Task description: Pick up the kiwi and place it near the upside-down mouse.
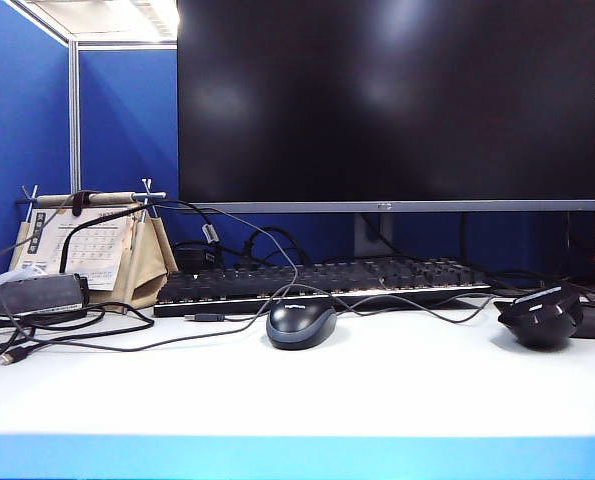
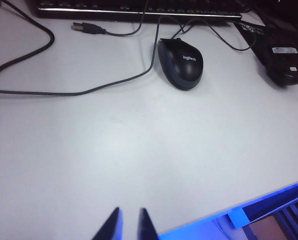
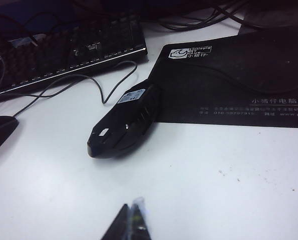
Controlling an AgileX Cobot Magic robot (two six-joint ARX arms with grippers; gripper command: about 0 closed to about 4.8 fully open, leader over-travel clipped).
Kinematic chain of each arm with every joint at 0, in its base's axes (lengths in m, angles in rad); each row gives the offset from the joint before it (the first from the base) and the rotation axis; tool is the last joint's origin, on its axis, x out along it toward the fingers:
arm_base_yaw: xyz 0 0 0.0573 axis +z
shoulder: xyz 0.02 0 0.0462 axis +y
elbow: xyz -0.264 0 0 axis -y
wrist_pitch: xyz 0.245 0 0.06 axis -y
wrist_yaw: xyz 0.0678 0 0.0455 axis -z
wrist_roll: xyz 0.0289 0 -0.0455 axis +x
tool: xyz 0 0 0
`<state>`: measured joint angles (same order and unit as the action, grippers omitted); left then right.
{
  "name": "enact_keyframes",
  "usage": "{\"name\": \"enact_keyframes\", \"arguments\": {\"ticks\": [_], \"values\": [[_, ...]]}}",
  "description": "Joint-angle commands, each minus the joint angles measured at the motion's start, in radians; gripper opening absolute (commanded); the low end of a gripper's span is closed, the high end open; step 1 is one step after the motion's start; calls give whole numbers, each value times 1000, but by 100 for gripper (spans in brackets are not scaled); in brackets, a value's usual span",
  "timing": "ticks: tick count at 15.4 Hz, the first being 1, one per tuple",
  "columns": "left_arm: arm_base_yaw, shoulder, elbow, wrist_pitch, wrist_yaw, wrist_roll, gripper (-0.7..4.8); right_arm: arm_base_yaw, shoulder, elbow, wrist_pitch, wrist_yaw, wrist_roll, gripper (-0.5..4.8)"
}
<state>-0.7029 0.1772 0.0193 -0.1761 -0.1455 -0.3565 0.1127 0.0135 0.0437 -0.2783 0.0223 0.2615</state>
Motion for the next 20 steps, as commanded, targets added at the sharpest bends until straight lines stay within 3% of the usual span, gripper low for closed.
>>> {"name": "enact_keyframes", "arguments": {"ticks": [1, 4, 5, 6, 7, 8, 9, 11, 12, 13, 14, 16, 17, 20], "values": [[0, 1, -9, -2, 16, 1, 57, 3, 3, -3, -10, -32, 0, -1], [0, 1, -9, -2, 62, 1, 57, 3, 8, -3, -10, -32, 0, -1], [0, 1, -9, -3, 140, -1, 57, 3, 8, -3, -10, -32, 0, -1], [0, 1, -7, 0, 267, -3, 57, 3, 8, -3, -10, -32, 0, -1], [0, 1, 9, 31, 469, -31, 57, 3, 8, -3, -10, -32, 0, -1], [0, 1, 29, 52, 559, -54, 57, 3, 8, -3, -10, -33, 0, -1], [1, 1, 71, 47, 617, -87, 57, 3, 8, -3, -10, -33, 1, 0], [1, 23, 228, -7, 649, -63, 57, 3, 8, -3, -9, -47, 1, 0], [2, 192, 439, -191, 697, 50, 57, 2, 8, -3, -9, -45, 1, 25], [1, 254, 494, -256, 716, 93, 57, 2, 8, -3, -9, -42, 1, 35], [1, 452, 660, -462, 748, 274, 57, 2, 8, -3, -9, -40, 1, 69], [2, 723, 881, -686, 684, 584, 57, 2, 8, -3, -8, -40, 1, 150], [2, 875, 976, -632, 567, 702, 57, 2, 6, -3, -4, -40, 1, 176], [2, 963, 987, -319, 360, 769, 57, 0, 5, -4, -2, -39, 2, 176]]}}
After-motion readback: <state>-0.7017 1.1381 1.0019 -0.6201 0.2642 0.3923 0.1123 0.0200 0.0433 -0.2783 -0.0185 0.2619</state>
